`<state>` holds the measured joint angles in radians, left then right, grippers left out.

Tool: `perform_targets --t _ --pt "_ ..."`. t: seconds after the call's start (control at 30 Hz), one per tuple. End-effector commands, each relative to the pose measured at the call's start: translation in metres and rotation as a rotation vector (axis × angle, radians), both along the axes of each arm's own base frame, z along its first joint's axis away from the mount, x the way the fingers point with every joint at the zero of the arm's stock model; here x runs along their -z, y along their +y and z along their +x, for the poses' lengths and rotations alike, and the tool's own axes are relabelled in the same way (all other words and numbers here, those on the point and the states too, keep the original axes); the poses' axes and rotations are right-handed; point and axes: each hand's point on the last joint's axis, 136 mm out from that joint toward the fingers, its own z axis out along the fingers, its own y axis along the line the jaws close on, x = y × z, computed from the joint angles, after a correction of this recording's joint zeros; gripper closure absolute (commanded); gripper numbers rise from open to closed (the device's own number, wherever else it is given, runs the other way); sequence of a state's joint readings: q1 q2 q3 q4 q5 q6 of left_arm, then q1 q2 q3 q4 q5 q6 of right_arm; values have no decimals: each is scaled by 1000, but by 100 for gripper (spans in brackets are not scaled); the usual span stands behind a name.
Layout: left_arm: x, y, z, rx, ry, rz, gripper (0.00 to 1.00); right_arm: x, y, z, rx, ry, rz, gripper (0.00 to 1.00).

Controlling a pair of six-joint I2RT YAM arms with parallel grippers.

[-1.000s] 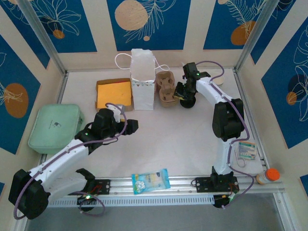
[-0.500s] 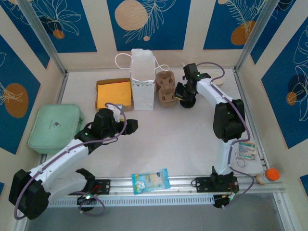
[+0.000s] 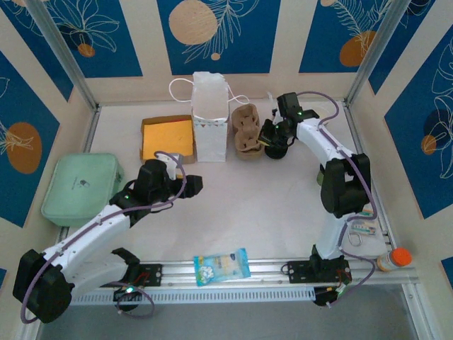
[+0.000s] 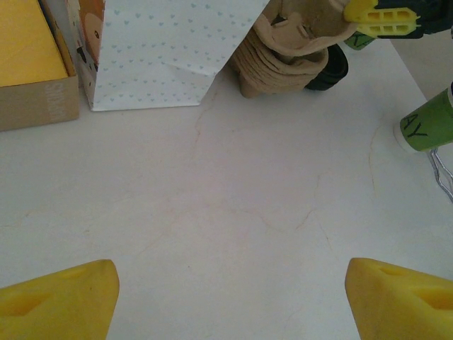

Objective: Pack the takeout coffee

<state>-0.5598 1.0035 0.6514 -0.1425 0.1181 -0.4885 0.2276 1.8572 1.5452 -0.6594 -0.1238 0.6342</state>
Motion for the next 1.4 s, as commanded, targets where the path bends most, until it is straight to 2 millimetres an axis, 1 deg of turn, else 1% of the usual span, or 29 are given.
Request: perform_targets --t 0.0,0.13,0.33,0.57,0.93,1.1,1.37 --pt "-3 4 3 -11 -17 1 17 -21 4 -9 -10 -22 72 100" --pt "-3 4 3 -12 -16 -1 17 -31 5 -13 -12 -40 108 100" --pt "-3 4 3 -13 -15 -1 17 -40 7 -19 -17 -60 156 100" --pt "-3 5 3 -15 -17 0 17 -38 4 -29 -15 -57 194 100" --pt "-4 3 5 -14 -17 -8 17 -22 -5 -44 -16 -23 231 100" --pt "-5 2 5 -12 -17 -13 17 -10 -9 -46 -14 3 230 100" --pt "-8 1 6 -10 -23 -18 17 1 -12 -54 -27 30 203 100"
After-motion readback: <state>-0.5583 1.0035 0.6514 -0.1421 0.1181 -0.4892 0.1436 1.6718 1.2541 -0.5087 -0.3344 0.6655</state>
